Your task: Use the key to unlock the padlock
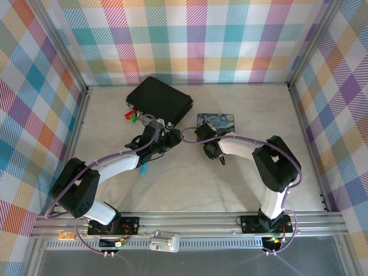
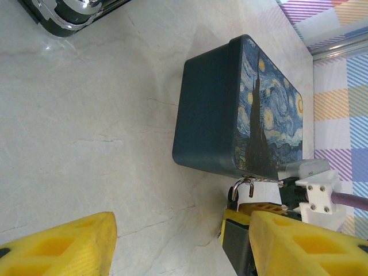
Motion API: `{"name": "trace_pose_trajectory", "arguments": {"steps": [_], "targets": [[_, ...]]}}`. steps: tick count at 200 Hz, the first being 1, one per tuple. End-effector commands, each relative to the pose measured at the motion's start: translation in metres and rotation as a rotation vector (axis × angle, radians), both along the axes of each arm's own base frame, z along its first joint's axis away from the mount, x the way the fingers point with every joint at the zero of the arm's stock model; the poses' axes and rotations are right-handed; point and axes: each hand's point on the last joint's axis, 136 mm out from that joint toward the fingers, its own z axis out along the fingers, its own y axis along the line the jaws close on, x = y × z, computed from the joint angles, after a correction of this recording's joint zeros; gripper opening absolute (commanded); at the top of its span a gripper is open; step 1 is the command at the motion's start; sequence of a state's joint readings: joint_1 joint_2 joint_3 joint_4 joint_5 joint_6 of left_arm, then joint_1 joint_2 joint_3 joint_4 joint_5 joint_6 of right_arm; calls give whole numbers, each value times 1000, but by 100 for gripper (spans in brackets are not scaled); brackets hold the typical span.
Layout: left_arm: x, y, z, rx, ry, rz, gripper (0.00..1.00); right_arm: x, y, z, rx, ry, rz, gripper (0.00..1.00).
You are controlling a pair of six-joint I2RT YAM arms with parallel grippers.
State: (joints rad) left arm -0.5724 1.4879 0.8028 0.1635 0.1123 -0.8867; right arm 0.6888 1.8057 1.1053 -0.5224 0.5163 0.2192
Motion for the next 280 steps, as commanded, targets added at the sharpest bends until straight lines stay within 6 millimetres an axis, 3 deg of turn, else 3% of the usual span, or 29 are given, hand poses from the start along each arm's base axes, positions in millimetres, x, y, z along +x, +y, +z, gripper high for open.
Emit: {"name": "trace_pose_trajectory", "arguments": {"steps": [1,47,71,106,138,182,231,280], "targets": [[3,6,8,-18,-21,22,62,-6,-2,-5,-32,22,12,35],[1,4,7,-29,-15,13,62,-3,-1,-12,-61,29,-3,39],[-2,8,9,-21,-21,18,62,-2,-4,-15,-87,32,-21,30],[-5,15,11,3,-34,28,62,-1,-5,-5,-72,1,-13,15],[-5,12,11,-8,-49,9,62,-7,15,13,28,12,120,7],[-6,-24,18,-108,-110,-136,59,-22,46,12,167,128,372,1],[-3,-65,15,-172,-146,-194,55,-28,47,11,349,221,412,1],[0,-95,-6,-227,-120,-197,49,-29,48,16,465,247,418,1]]}}
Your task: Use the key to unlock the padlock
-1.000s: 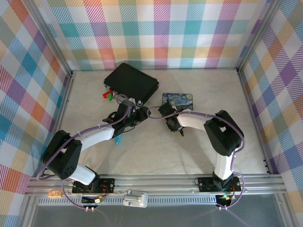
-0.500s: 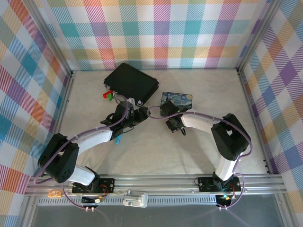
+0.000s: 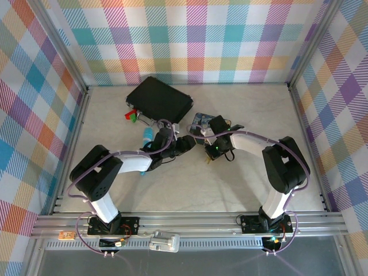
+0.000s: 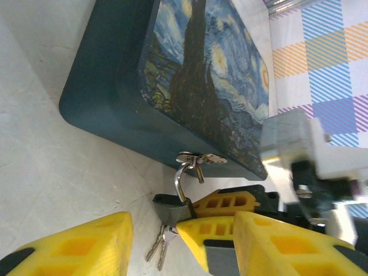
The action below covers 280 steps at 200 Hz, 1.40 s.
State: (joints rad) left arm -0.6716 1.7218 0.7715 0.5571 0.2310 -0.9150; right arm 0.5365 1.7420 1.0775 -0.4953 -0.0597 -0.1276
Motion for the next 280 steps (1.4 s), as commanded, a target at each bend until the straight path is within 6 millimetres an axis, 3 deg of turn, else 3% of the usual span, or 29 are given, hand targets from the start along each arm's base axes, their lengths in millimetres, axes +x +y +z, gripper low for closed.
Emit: {"name": "trace_pose_trajectory", "arguments": {"steps": [1,54,92,163,200,222,234,255,280], "targets": [[8,-22,22,-91,-61,-8,48,-7,14,13,101,10,59,1],[11,-48,9,-136,-46,-32,44,-7,16,14,125,14,64,1],[10,-54,-6,-111,-20,-40,40,-6,15,16,139,15,56,0],[11,-60,-26,-90,15,-48,24,-4,18,20,170,16,52,0],[14,-64,-30,-92,15,-53,6,-4,18,21,171,15,52,0],[14,-64,-31,-91,15,-53,3,-3,16,24,166,9,38,0],[14,-64,-31,-90,15,-52,1,-2,15,28,170,2,20,5],[15,-64,-32,-90,15,-50,0,-2,13,40,191,4,-60,28],[16,-64,-30,-89,9,-45,0,-6,5,61,225,-12,-160,43]]}}
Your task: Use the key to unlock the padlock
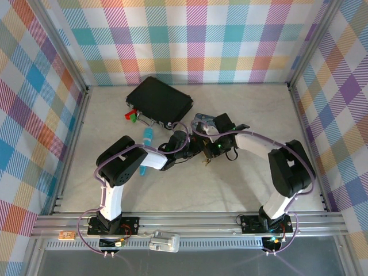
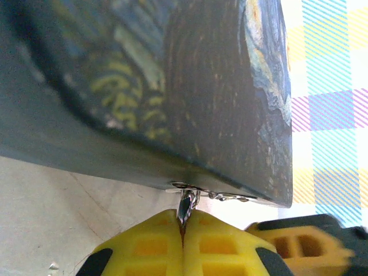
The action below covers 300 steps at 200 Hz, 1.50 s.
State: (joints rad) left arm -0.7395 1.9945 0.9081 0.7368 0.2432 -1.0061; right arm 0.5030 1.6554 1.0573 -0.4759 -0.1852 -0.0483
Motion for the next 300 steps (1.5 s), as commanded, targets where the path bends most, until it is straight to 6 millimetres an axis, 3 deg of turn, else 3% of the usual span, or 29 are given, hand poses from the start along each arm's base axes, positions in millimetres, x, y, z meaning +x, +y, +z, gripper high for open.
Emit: {"name": "trace_pose_trajectory", "arguments": {"steps": [1,32,67,87,112,161,238,300], "targets": [[4,-7,6,-11,-29,-4,0,-4,-4,32,67,-20,-106,44],[5,-7,7,-12,-32,1,0,1,-31,61,112,-64,-287,56],[4,-4,11,-12,-41,15,0,31,-82,82,193,-144,-598,76],[6,-5,14,-20,-46,25,0,47,-98,86,236,-174,-706,83],[8,-5,14,-29,-45,43,0,66,-91,79,272,-142,-710,87],[12,-1,11,-63,-38,100,0,87,-80,43,293,-57,-752,87],[17,4,13,-91,-50,154,0,61,-111,0,229,-2,-915,82],[28,14,16,-171,-70,289,0,43,-131,-6,219,6,-1013,72]]}}
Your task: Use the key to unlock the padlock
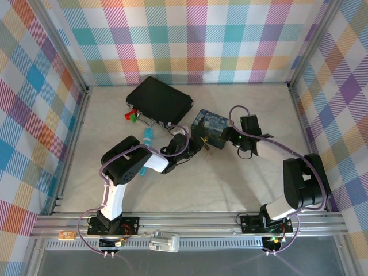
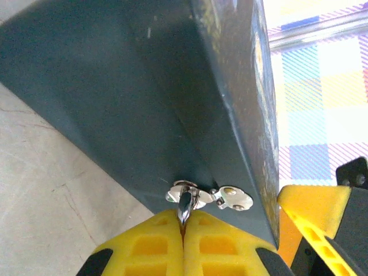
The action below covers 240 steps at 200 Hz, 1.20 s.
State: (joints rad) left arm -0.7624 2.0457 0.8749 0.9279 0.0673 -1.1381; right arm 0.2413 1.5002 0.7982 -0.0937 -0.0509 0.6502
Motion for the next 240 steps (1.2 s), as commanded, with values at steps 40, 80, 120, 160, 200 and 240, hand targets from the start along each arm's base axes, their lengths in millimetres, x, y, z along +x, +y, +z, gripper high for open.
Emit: {"name": "trace_pose_trajectory", "arguments": {"steps": [40,80,120,160,200,240], "targets": [[18,6,27,-145,-74,159,0,-22,-39,-4,-28,7,-179,71],[19,3,41,-193,-102,192,0,-12,-34,13,6,-45,-158,71],[20,15,36,-270,-95,305,0,-7,-30,21,15,-59,-137,74],[20,14,38,-283,-102,311,0,-9,-32,27,-5,-72,-119,76],[7,23,38,-230,-87,256,0,-10,-32,38,-35,-99,-75,79],[-15,33,28,-167,-25,158,0,-20,-22,44,-64,-96,64,82]]}}
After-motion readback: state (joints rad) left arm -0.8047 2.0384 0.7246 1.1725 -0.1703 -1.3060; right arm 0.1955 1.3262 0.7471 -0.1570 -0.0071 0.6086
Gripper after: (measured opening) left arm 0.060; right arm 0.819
